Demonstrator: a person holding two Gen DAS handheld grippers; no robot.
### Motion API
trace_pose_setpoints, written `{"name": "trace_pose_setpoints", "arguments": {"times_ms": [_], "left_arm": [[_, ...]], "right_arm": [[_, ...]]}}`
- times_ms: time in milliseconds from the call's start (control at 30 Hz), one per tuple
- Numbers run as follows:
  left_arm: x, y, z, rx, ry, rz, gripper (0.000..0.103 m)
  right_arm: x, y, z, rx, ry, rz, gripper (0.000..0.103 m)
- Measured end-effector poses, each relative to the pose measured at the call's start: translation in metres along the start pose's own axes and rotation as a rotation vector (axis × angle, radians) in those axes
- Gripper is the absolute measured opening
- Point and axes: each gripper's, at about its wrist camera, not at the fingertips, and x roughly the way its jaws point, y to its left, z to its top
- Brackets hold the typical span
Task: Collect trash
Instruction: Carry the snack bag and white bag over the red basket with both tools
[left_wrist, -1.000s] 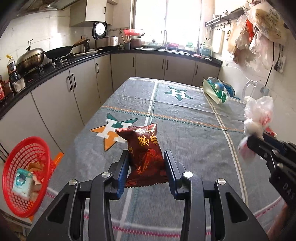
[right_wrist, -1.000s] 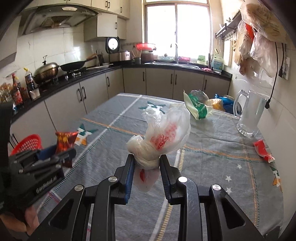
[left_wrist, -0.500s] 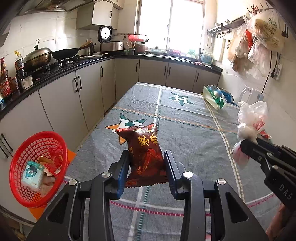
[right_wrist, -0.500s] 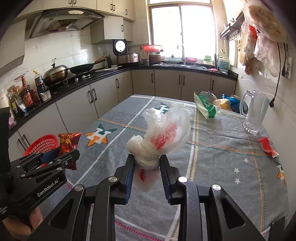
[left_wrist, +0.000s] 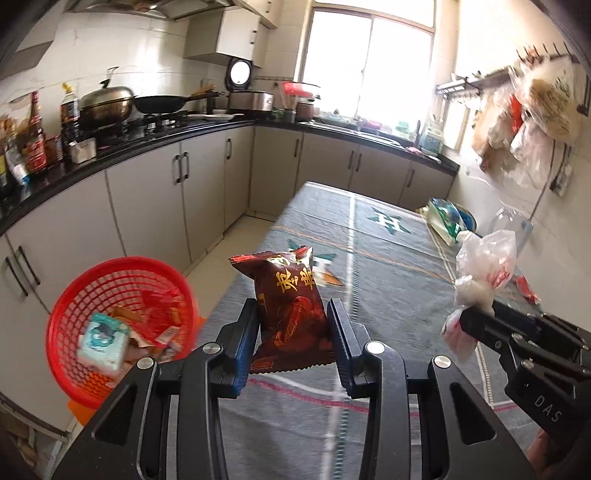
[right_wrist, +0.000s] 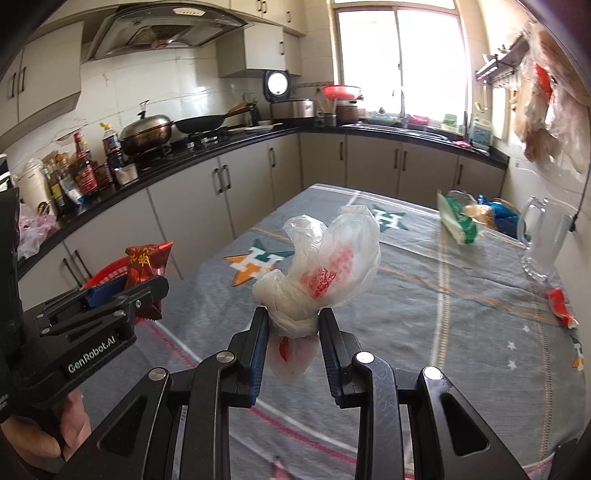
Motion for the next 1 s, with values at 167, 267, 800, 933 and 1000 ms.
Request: {"name": "trace_pose_setpoints", "arguments": {"times_ms": [167,267,800,933,1000], "left_arm": [[-0.009,0.037,0.002,-0.054,-0.015,0.03,0.037],[-0.013,0.06,0.003,-0.082,-0.022,0.053,0.037],[-0.019,0.178,-0.014,-0.248,-0.008,0.192,0.037],[-0.014,0.192,-0.02,-0.27,0.008,0.205,0.037],[-0.011,0.199,-0.024,-0.277,0.018,0.21,0.037]], "right_arm": [[0.006,0.026,0.005,-0.031,0.013,0.052,0.031],[0.012,0.042,0.008,-0.042,0.03,0.098,0.031],[0.062,0.13,0.028,-0.092,0.141,0.32,0.031],[0.08,0.148,0.03,-0.1,0.183,0.357,0.031],[0.087,0.155,0.031,-0.1,0.202,0.371,0.031]]}}
